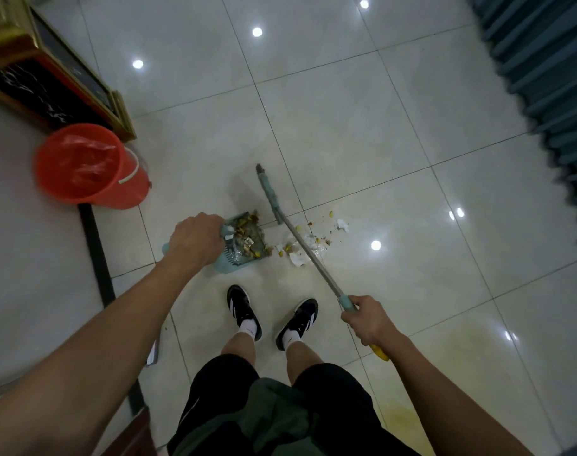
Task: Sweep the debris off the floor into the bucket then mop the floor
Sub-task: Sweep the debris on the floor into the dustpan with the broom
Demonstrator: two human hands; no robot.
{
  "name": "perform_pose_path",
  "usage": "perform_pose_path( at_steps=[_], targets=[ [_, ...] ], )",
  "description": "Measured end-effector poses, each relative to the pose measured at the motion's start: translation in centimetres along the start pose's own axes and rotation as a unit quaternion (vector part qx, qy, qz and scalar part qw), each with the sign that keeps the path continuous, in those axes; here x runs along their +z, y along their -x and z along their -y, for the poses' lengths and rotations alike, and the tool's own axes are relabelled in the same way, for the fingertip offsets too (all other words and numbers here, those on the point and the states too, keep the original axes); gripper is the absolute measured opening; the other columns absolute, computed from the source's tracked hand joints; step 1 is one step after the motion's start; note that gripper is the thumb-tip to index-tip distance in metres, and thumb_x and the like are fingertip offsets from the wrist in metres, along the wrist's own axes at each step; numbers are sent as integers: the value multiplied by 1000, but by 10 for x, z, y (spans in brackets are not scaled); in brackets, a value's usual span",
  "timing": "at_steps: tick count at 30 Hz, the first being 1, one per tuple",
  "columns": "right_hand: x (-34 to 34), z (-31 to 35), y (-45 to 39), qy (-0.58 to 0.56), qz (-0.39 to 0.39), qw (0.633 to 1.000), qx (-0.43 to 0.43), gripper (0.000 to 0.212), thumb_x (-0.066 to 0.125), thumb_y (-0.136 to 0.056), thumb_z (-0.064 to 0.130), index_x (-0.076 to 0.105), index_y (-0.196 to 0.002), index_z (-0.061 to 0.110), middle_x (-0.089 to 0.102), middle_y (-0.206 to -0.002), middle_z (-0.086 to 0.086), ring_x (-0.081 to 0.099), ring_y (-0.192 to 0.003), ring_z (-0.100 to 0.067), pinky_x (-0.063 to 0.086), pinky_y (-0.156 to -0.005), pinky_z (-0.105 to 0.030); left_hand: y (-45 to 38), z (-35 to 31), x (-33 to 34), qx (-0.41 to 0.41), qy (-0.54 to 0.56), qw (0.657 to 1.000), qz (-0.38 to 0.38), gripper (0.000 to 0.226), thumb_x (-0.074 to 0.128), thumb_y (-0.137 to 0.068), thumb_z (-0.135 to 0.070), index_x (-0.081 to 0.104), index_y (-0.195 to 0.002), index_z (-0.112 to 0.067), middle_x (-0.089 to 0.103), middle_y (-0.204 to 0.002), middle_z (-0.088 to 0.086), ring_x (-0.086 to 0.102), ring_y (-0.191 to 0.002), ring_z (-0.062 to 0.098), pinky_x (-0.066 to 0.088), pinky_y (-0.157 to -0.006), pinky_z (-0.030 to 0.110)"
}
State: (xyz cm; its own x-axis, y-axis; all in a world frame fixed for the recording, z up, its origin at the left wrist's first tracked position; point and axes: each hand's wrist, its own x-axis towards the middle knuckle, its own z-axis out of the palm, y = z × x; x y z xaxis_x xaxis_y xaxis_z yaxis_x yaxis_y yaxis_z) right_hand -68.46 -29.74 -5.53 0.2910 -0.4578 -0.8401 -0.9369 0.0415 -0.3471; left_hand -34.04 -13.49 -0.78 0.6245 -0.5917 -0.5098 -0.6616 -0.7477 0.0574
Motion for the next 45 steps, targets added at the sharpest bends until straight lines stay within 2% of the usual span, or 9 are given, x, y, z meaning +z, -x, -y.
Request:
perform_pose_path(
  at_steps=[2,5,8,15,23,29,33,39,45],
  targets=[
    [-10,1,-4,33,-22,999,-25,49,61,-91,17,54,-139,13,61,-81,-6,54,-55,-14,45,-43,-23,0,-8,-5,6,-9,1000,-4,17,59,-85,-20,68,-99,-20,67,-93,6,60,-76,27,41,-66,32],
    [-24,3,-16,91,-55,993,-47,47,60,-93,16,53,-139,9,65,-106,-12,61,-79,-19,52,-66,-26,-1,-20,-13,9,-18,1000,-10,16,59,-83,-18,68,-96,-20,67,-93,8,63,-79,29,40,-66,32],
    [-40,4,-29,131,-76,988,-38,42,55,-96,14,53,-137,6,64,-115,-15,62,-90,-24,54,-77,-31,-2,-31,-20,8,-14,1000,-10,15,59,-82,-15,67,-92,-20,67,-92,8,59,-77,29,41,-66,33],
    [-72,-11,-45,184,-97,978,11,31,48,-96,11,53,-126,4,61,-111,-15,58,-81,-24,50,-68,-30,2,-54,-24,16,-19,999,-22,15,70,-79,-23,71,-93,-25,66,-88,7,59,-74,29,41,-64,31],
    [-75,-50,-43,173,-91,981,22,32,48,-95,8,52,-127,2,60,-113,-17,64,-95,-31,58,-81,-42,28,-69,-7,-1,-14,1000,-20,5,65,-83,-23,69,-86,-25,60,-78,4,53,-67,28,40,-61,32],
    [-67,-68,-30,201,-51,978,33,34,45,-94,7,49,-128,5,58,-109,-15,62,-89,-29,58,-73,-38,61,-59,27,-47,26,998,-17,6,65,-84,-27,70,-88,-27,62,-80,6,57,-68,29,42,-60,31],
    [-51,-78,-22,197,-25,979,38,36,43,-96,8,47,-132,6,55,-107,-14,58,-82,-26,51,-56,-32,84,-45,52,-72,48,996,-14,12,67,-84,-27,72,-95,-27,66,-86,7,60,-74,31,48,-64,32],
    [-19,-79,-11,186,-7,982,35,34,45,-99,10,46,-132,4,55,-119,-17,56,-88,-25,55,-75,-36,100,-29,83,-83,79,993,-14,12,63,-81,-21,70,-89,-24,68,-84,7,64,-76,33,48,-64,31],
    [24,-77,7,181,36,982,26,35,43,-96,9,45,-130,6,53,-112,-15,60,-85,-28,61,-68,-40,109,-10,104,-81,112,990,-16,8,61,-77,-16,65,-80,-23,66,-78,6,63,-72,32,52,-64,34]
  ],
)
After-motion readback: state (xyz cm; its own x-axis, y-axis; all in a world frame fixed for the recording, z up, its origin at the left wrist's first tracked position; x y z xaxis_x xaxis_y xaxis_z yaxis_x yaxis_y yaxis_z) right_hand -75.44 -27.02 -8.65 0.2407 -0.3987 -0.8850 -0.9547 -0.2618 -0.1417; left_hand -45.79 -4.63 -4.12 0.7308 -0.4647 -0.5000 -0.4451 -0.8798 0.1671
